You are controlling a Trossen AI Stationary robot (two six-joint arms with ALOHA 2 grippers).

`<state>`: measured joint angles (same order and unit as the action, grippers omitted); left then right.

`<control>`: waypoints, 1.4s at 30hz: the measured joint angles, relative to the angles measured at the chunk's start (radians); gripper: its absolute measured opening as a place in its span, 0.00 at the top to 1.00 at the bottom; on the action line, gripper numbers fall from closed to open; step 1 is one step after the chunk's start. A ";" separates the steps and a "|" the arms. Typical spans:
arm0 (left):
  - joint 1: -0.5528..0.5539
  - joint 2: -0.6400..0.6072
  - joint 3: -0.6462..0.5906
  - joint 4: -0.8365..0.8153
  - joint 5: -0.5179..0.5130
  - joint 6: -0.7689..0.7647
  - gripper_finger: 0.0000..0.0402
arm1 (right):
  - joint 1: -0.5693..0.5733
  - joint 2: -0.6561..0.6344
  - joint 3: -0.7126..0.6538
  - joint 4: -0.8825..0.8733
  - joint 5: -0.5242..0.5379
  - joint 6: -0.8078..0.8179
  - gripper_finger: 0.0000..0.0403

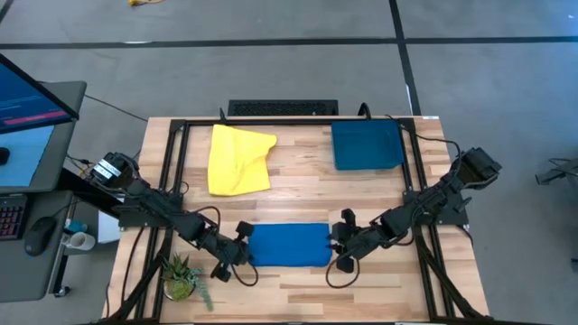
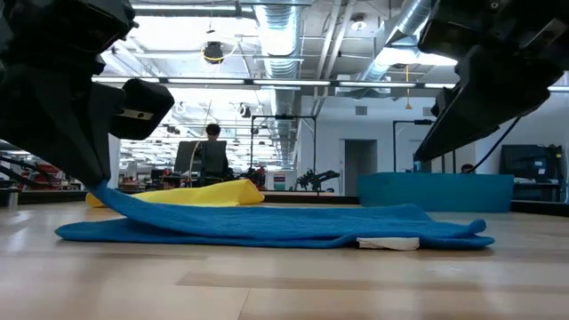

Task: Roll microfiber towels into tight, uniform cylinder then place into a basket
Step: Roll the blue microfiber cloth

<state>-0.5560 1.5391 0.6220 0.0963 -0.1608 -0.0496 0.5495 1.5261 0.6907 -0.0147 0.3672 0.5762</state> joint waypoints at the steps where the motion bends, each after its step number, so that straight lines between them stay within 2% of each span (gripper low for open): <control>1: 0.000 0.000 0.000 0.000 0.000 -0.011 1.00 | -0.003 0.000 0.000 0.000 0.000 0.000 0.67; 7: 0.000 0.000 0.000 -0.001 0.009 -0.041 0.95 | -0.004 0.000 0.000 0.000 0.000 0.000 0.68; 16: 0.000 0.000 0.000 -0.029 -0.031 -0.137 0.73 | -0.030 0.000 0.000 0.000 0.000 -0.008 0.68; 20: 0.002 0.000 -0.001 -0.037 -0.073 -0.133 0.67 | -0.046 0.000 0.000 0.000 -0.002 -0.008 0.68; 25: 0.053 0.000 -0.001 -0.032 -0.162 -0.187 0.65 | -0.063 0.000 0.000 0.000 -0.004 -0.009 0.69; 31: 0.134 0.000 -0.001 -0.009 -0.109 -0.214 0.66 | -0.065 0.007 0.000 0.006 -0.038 -0.008 0.69; 42: 0.161 0.000 -0.001 0.061 -0.084 -0.134 0.66 | -0.095 0.169 0.017 0.100 -0.104 -0.008 0.69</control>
<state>-0.3950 1.5391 0.6212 0.1576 -0.2451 -0.1840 0.4549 1.6948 0.7075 0.0850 0.2631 0.5685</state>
